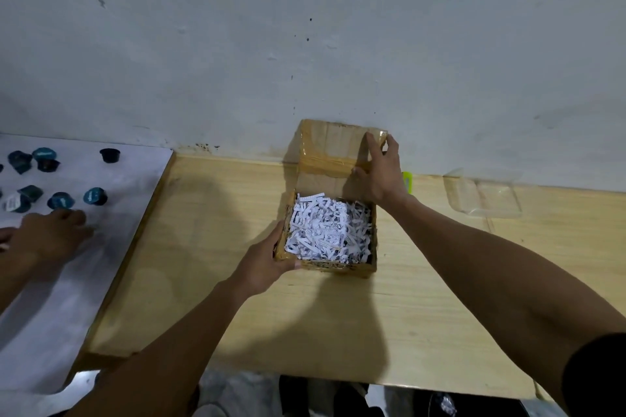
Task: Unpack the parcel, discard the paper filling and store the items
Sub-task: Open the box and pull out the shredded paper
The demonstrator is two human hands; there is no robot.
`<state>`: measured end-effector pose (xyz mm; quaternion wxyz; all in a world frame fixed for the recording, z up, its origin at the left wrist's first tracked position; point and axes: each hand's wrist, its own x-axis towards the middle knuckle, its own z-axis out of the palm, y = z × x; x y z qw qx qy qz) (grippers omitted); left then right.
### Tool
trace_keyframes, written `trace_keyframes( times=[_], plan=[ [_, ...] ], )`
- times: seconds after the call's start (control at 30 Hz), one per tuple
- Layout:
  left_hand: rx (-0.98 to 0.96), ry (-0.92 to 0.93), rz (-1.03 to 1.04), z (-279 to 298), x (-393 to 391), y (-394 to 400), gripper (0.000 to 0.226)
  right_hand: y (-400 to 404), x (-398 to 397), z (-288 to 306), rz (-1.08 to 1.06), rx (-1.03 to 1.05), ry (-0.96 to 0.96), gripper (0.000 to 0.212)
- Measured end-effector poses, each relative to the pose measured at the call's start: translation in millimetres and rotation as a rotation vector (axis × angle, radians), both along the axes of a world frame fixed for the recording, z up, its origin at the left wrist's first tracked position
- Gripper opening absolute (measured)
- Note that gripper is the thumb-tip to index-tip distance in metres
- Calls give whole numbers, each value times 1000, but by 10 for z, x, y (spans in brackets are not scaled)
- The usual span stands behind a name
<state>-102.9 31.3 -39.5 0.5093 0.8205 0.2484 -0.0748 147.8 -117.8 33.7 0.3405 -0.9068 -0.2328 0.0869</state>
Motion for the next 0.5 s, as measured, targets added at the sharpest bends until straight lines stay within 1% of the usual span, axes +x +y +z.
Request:
trace_keyframes(
  times=[0.1, 0.3, 0.4, 0.5],
  plan=[
    [-13, 8, 5, -4, -7, 13, 101, -22, -9, -3, 37, -65, -40, 75],
    [-39, 6, 17, 28, -35, -8, 102, -51, -56, 55, 60, -119, -15, 81],
    [-31, 12, 9, 27, -29, -46, 98, -66, -112, 93, 60, -152, 6, 78],
    [-6, 3, 33, 47, -18, -101, 96, -96, -182, 78, 87, -142, 11, 73]
  ],
)
